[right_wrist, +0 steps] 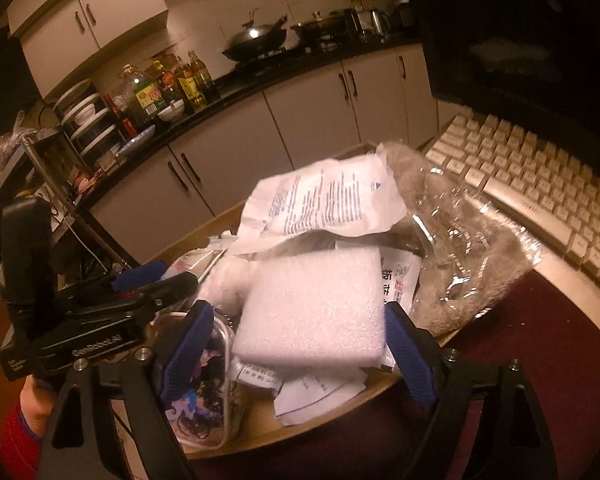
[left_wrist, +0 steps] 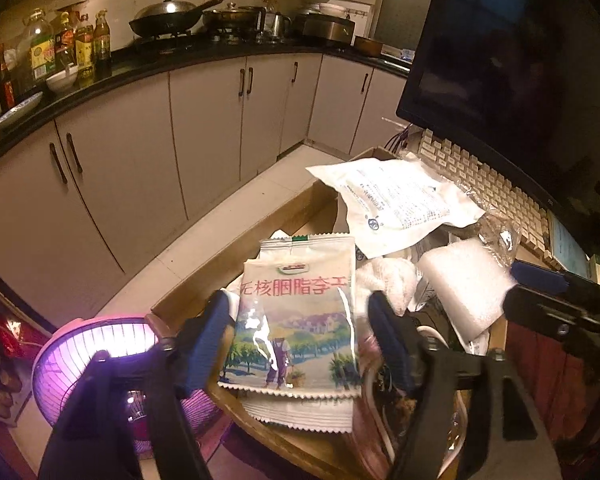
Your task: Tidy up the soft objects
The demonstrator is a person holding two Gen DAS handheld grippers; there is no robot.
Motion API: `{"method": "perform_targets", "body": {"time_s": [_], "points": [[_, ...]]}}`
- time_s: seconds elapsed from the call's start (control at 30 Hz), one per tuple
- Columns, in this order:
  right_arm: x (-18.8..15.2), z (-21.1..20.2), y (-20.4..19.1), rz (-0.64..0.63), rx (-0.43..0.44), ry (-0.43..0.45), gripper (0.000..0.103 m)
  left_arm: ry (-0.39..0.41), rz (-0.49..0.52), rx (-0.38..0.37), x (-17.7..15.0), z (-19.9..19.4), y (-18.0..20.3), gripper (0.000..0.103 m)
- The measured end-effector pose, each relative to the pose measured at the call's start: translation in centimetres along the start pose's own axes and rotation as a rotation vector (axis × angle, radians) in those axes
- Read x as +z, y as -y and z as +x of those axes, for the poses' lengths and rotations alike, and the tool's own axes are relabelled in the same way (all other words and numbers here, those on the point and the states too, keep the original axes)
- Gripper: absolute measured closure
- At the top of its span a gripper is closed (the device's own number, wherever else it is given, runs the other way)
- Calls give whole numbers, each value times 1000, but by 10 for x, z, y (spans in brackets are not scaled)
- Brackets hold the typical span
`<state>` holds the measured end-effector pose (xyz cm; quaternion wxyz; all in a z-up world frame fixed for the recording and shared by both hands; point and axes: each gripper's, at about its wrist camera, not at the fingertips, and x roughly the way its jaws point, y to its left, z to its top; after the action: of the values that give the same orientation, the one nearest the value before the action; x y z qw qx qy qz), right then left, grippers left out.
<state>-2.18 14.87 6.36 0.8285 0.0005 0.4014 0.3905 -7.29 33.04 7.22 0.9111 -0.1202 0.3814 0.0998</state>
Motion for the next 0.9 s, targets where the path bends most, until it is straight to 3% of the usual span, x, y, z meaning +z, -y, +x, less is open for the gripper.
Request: {"method": "perform_targets", "body": {"time_s": [0.27, 0.43, 0.63, 0.9], "points": [[-17, -29, 13, 61, -44, -1, 7, 60, 19, 99, -9, -33, 14, 2], [-39, -39, 25, 118, -84, -59, 1, 71, 58, 152, -25, -50, 28, 0], [-63, -48, 25, 113, -160, -143, 1, 20, 253, 177, -39, -58, 58, 0], [-74, -64, 13, 64, -174, -122, 1, 52, 338, 198, -42, -66, 77, 0]]}}
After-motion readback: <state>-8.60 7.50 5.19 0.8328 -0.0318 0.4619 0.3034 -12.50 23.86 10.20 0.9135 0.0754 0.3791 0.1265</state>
